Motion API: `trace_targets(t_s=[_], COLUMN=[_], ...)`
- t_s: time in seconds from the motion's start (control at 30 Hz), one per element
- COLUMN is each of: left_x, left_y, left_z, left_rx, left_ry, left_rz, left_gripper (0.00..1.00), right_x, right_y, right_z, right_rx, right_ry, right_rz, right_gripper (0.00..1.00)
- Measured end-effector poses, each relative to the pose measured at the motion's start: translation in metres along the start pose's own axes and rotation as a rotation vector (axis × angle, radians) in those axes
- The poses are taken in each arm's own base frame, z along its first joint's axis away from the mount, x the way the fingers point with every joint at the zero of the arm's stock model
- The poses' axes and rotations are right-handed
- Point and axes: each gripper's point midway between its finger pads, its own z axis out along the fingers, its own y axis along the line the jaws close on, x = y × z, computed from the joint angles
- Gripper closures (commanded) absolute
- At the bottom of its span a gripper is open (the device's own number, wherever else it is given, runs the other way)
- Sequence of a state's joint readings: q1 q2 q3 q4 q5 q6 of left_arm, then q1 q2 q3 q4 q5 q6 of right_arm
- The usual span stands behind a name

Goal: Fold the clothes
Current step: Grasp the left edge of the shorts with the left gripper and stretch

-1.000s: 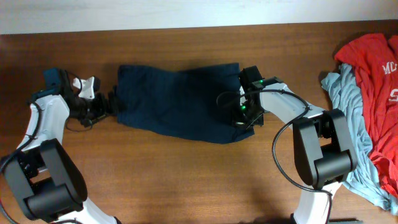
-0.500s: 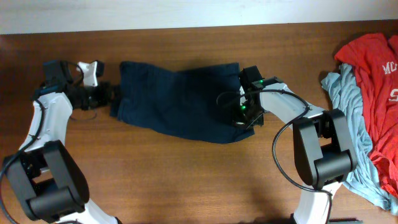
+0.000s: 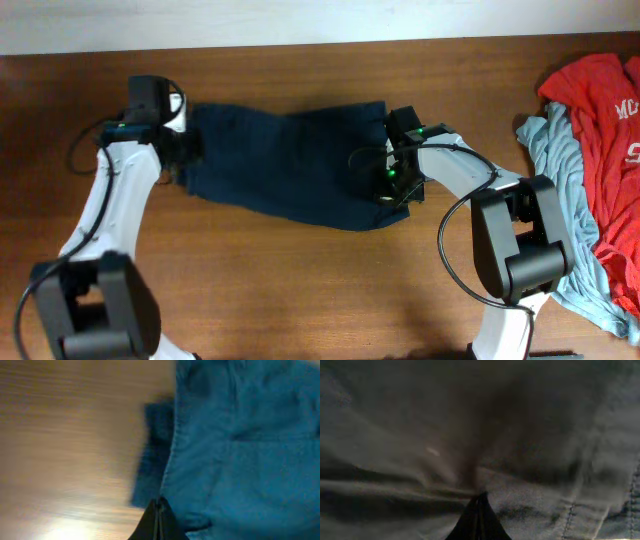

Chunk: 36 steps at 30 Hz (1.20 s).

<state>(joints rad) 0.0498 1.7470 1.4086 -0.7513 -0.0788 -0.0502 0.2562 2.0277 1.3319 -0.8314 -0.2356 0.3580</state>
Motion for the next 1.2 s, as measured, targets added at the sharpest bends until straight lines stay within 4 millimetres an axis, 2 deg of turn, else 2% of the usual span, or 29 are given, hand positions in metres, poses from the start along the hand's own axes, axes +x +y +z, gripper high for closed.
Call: trace_targets(t_s=[0.07, 0.17, 0.27, 0.37, 0.47, 0.5, 0.6, 0.7, 0.77, 0.87, 0.9, 0.93, 1.0, 1.03, 1.1, 1.13, 1.2], left_x=[-0.014, -0.043, -0.057, -0.048, -0.021, -0.01, 0.017, 0.032, 0.038, 0.042, 0.04, 0.037, 0.026, 0.018, 0.002, -0.005, -0.019], left_y=[0.001, -0.024, -0.048, -0.068, -0.079, -0.081, -0.069, -0.043, -0.024, 0.001, 0.009, 0.013, 0.011, 0.004, -0.021, -0.036, -0.067], left_z=[-0.019, -0.053, -0.07, -0.055, -0.017, -0.004, 0.019, 0.019, 0.017, 0.012, 0.009, 0.006, 0.0, -0.003, -0.009, -0.012, -0.02], left_rx=[0.009, 0.15, 0.272, 0.332, 0.342, 0.335, 0.27, 0.164, 0.096, 0.018, -0.001, -0.004, 0.034, 0.081, 0.213, 0.284, 0.412], left_ry=[-0.067, -0.2, -0.255, -0.197, -0.055, -0.004, 0.118, 0.186, 0.211, 0.229, 0.219, 0.207, 0.155, 0.12, 0.05, 0.014, -0.06], left_rz=[-0.008, 0.013, 0.045, 0.072, 0.085, 0.086, 0.086, 0.077, 0.064, 0.037, 0.027, 0.02, 0.01, 0.017, 0.05, 0.077, 0.145], left_gripper=[0.98, 0.98, 0.98, 0.97, 0.93, 0.89, 0.71, 0.43, 0.34, 0.29, 0.3, 0.37, 0.6, 0.74, 0.92, 0.98, 1.0], right_x=[0.0, 0.0, 0.0, 0.0, 0.0, 0.0, 0.0, 0.0, 0.0, 0.0, 0.0, 0.0, 0.0, 0.0, 0.0, 0.0, 0.0], right_y=[0.0, 0.001, 0.001, 0.001, 0.0, 0.0, 0.0, 0.0, 0.0, 0.0, 0.0, 0.0, 0.0, 0.0, 0.0, 0.0, 0.0], right_z=[0.0, 0.0, 0.0, 0.0, 0.0, 0.0, 0.0, 0.0, 0.0, 0.0, 0.0, 0.0, 0.0, 0.0, 0.0, 0.0, 0.0], right_rx=[-0.002, -0.002, -0.002, -0.001, -0.001, -0.001, -0.001, -0.001, -0.001, -0.001, 0.0, -0.001, -0.001, 0.0, 0.0, 0.0, -0.001], right_ry=[0.0, -0.001, -0.001, -0.001, 0.0, 0.0, 0.0, 0.0, 0.0, 0.0, 0.0, 0.0, 0.0, 0.0, 0.0, 0.0, 0.0], right_rz=[0.0, 0.0, -0.001, -0.001, -0.001, -0.001, 0.0, -0.001, -0.001, -0.001, 0.0, -0.001, -0.001, 0.0, 0.0, -0.001, -0.001], right_gripper=[0.96, 0.96, 0.96, 0.96, 0.96, 0.96, 0.96, 0.96, 0.96, 0.96, 0.96, 0.96, 0.96, 0.96, 0.96, 0.96, 0.96])
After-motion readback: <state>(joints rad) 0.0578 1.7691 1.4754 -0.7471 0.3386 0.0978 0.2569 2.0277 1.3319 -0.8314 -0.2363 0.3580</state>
